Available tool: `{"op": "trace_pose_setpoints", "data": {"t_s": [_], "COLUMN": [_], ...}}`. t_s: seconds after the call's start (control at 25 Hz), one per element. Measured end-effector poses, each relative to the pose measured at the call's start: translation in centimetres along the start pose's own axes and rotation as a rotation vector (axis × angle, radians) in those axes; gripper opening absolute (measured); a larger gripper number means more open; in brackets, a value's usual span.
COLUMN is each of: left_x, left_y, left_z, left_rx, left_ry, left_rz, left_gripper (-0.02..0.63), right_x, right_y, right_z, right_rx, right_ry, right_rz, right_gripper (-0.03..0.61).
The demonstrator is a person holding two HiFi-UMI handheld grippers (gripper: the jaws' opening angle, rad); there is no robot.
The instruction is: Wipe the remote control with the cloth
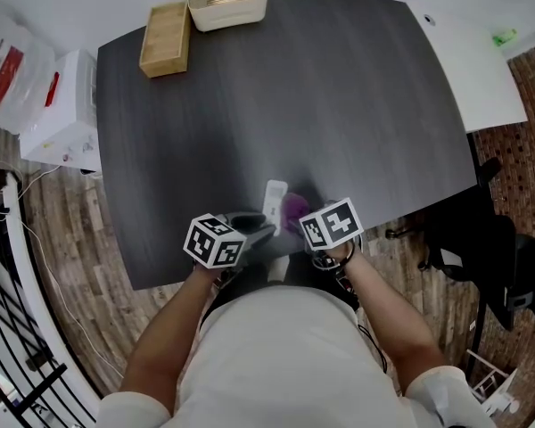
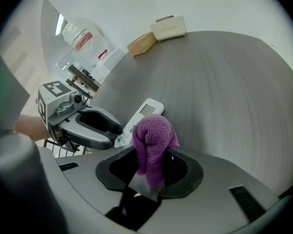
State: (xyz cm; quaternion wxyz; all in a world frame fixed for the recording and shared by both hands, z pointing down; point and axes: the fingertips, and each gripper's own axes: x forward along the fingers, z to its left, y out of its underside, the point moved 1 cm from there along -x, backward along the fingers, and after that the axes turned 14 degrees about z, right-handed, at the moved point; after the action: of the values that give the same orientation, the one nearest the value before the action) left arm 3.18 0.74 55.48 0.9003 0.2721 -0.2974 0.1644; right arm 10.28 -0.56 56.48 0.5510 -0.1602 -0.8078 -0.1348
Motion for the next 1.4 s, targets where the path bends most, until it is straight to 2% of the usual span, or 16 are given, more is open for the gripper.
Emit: {"op": "trace_pose_setpoints", "data": {"t_s": [0.24, 0.56, 0.72, 0.88, 1.0, 1.2, 1.4], "left_x": [-1.8, -3.7, -5.3, -6.5, -5.9, -6.1, -7.8], "left_y": [-0.9, -1.9, -1.6, 0.3, 0.8, 0.1, 1.0], "left_z": [1.9, 3.9, 4.0, 5.4, 5.9, 6.1, 5.6], "left_rx": [-0.080, -0.124, -0.155, -0.247, -0.299, -0.300, -0.308], "left_ry": [-0.028, -0.068, -0.064, -0.103, -0.088, -0.084, -0.087], "left_rz": [-0.091, -0.174, -0.223, -0.256, -0.248, -0.250, -0.297], "left_gripper": [0.138, 0.138, 0.138, 0.138, 0.138, 0.138, 0.138], "right_x": [0.6, 1.3, 1.5, 1.6, 1.5, 1.1, -0.5], "right_y": [-3.7, -8.0, -8.4, -8.5, -8.7, -9.4, -8.5], "right_z": [1.1, 3.0, 3.3, 3.1, 3.3, 3.4, 2.4], "right_rx": [-0.057, -0.171, -0.188, -0.184, -0.193, -0.207, -0.183], "right_ry": [0.006, 0.042, 0.047, 0.045, 0.051, 0.047, 0.036], "right_rz": [-0.023, -0.030, -0.032, -0.035, -0.036, -0.049, -0.080], "right_gripper": [0.130, 0.130, 0.130, 0.130, 0.130, 0.130, 0.130]}}
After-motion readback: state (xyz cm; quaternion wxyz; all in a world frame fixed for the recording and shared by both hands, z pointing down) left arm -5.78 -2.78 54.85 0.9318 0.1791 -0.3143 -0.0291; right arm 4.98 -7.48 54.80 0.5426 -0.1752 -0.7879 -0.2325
